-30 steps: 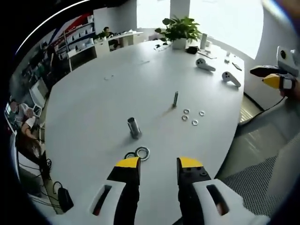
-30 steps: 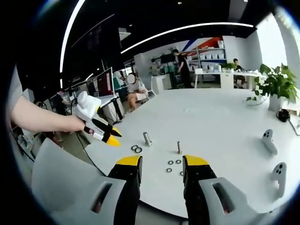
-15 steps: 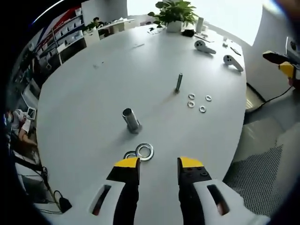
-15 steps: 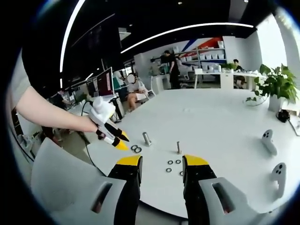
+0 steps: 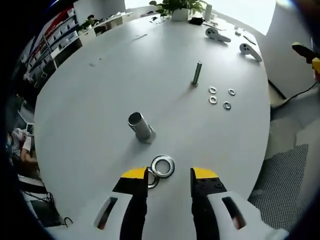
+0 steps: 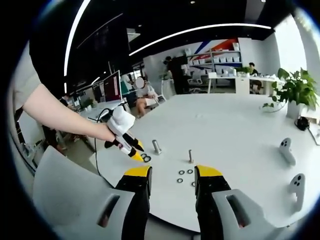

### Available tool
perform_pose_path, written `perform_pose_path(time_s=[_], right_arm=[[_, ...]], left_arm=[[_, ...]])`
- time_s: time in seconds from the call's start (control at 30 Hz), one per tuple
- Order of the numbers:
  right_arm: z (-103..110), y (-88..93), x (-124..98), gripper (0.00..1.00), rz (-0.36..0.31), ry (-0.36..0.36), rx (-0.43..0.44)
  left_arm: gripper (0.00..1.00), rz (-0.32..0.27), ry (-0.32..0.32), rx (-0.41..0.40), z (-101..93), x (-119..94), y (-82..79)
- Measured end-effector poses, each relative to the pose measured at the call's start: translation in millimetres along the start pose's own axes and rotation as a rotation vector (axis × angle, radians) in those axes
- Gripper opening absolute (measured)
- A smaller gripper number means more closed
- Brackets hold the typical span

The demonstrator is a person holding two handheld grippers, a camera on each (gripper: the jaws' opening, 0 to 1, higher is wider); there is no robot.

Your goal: Place the washer onto the threaded stud by aligning its center hole with the stud, sliding it down to the base, and recovering from edge contact or off-axis alignment until the washer reaches the visible bottom stop.

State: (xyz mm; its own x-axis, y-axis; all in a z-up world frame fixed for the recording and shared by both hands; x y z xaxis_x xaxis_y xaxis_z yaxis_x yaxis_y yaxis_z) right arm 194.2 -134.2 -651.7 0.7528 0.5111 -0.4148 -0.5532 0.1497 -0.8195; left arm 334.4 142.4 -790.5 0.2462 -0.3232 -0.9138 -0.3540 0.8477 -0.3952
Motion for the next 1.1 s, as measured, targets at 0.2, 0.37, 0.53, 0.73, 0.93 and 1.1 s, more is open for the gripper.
perform_pose_path(time_s=[0.2, 0.37, 0.53, 0.73, 0.93, 1.1], right_arm=[[-2.2, -0.5, -0.6, 0.36, -0.007, 0.01, 0.004], [-2.5, -0.2, -0.1, 0.35, -0.002, 0.007, 0.005], [-2.3, -1.0, -0.7, 0.35, -0.012, 0.007, 0.009], [-2.7, -1.6, -1.1, 0.35, -0.017, 0.009, 0.009], [-3.8, -2.7, -2.1, 0.35, -0.028, 0.015, 0.015], [-4.9, -3.3, -2.3, 0.35, -0.032, 0.019, 0.019]], left_arm=[[0.32, 0.068, 0.032, 0.089, -1.5, 9.1, -0.6], [0.32, 0.085, 0.043, 0.108, 1.3, 14.5, -3.7], [0.32, 0.124, 0.066, 0.127, -1.5, 15.9, -4.2], [0.31, 0.159, 0.09, 0.162, -7.8, 19.5, -2.6], [0.31, 0.167, 0.096, 0.194, -8.8, 20.7, -3.3], [0.27, 0.167, 0.099, 0.192, -6.9, 20.9, -5.3]])
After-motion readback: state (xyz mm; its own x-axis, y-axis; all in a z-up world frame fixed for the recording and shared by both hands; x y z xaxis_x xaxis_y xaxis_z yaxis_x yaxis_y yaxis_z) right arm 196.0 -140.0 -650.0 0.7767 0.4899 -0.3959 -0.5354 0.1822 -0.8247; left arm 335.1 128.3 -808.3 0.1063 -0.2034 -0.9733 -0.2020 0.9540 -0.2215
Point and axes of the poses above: the point that each gripper's makers call its tool centre point, and the gripper's own axes: x roughly forward along the fingers, z roughly to its left, y roughly out of its underside, the point moved 6 cm from there along -x, roughly backward along the fingers, and after that the axes turned 14 degrees about x, right-handed, at the moved point
